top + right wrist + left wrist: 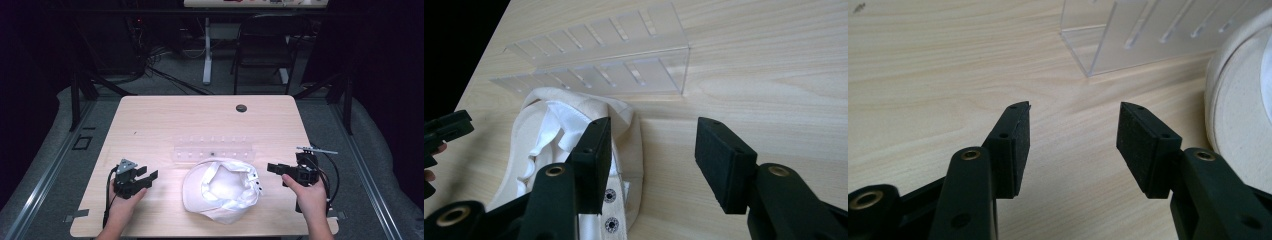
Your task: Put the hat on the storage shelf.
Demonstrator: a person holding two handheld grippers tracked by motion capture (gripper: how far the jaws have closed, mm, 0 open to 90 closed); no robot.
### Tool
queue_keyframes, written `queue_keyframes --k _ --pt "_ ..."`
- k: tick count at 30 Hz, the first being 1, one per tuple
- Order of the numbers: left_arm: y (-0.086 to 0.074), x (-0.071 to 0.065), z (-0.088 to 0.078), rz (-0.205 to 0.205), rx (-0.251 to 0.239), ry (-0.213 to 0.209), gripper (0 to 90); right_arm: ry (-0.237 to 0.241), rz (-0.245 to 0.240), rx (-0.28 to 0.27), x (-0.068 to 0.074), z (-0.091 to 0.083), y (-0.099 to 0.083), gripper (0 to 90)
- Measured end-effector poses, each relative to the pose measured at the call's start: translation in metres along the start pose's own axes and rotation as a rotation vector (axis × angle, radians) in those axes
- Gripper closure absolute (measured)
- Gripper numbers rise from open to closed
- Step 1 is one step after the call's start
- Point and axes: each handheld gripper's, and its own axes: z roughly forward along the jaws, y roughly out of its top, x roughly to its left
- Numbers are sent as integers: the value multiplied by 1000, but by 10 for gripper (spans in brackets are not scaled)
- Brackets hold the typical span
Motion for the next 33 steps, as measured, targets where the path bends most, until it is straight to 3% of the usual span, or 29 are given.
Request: queue_keyframes --k 3,8,16,20,21,33 --pt "1 -3 -3 18 11 -6 488 10 -4 18 0 0 0 485" --pt "1 -4 -3 20 19 -6 490 48 34 25 -1 1 0 473" --pt "1 -10 -1 49 17 -4 489 51 13 44 5 2 -2 470" --pt "0 -9 -1 41 14 -9 489 73 8 66 12 4 -3 465" --pt "1 -9 -2 37 13 -11 489 103 8 81 14 7 -4 464" --pt "1 -12 -1 54 12 -21 488 121 24 177 13 27 -13 455"
